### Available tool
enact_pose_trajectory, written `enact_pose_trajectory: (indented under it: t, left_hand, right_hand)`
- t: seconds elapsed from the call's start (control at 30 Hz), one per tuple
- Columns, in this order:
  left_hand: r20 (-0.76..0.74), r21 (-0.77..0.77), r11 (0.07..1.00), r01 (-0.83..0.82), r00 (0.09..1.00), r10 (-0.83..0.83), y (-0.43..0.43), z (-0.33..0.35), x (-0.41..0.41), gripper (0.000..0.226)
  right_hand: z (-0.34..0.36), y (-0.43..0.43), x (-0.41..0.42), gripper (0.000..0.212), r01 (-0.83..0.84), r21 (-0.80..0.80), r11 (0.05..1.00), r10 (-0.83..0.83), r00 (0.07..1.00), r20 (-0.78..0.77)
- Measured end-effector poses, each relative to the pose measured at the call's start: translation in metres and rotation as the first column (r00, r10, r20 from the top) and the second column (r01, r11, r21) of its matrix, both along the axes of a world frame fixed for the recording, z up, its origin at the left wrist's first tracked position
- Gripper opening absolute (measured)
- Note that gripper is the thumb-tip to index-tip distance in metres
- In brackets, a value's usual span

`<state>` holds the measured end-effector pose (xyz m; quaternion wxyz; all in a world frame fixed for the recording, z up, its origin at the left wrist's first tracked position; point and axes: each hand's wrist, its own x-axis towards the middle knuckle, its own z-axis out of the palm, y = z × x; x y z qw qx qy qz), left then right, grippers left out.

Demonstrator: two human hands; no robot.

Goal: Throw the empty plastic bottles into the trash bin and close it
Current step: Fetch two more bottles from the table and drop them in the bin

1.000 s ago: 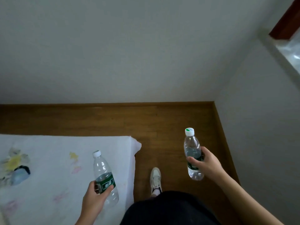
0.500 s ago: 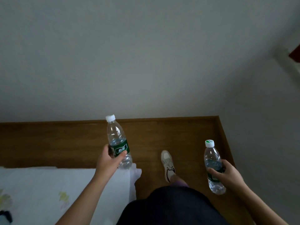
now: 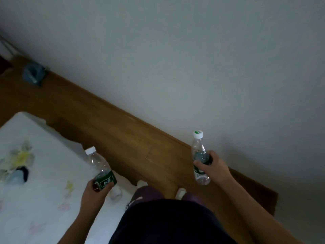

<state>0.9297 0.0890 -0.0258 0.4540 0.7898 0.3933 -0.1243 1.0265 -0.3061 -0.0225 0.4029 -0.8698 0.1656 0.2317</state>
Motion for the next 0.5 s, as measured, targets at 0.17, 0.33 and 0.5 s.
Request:
enact_pose_trajectory:
  t: [0.17, 0.33, 0.5]
  left_hand:
    - [0.017, 0.050, 0.978, -0.202, 0.979, 0.202, 0.012, 0.014, -0.007, 0.038]
    - [-0.009, 0.095, 0.955, -0.280, 0.959, 0.282, 0.040, 0.016, 0.005, 0.020]
    - [-0.030, 0.064, 0.926, -0.372, 0.927, 0.374, 0.090, -0.005, 0.033, 0.037]
  right_hand:
    - [0.012, 0.073, 0.111, 0.064, -0.254, 0.110, 0.961, 0.250, 0.967, 0.047]
    - [0.010, 0.154, 0.179, 0.061, -0.422, 0.135, 0.897, 0.417, 0.907, 0.062]
    - [-0.003, 0.205, 0.228, 0.057, -0.477, 0.107, 0.872, 0.479, 0.878, 0.007]
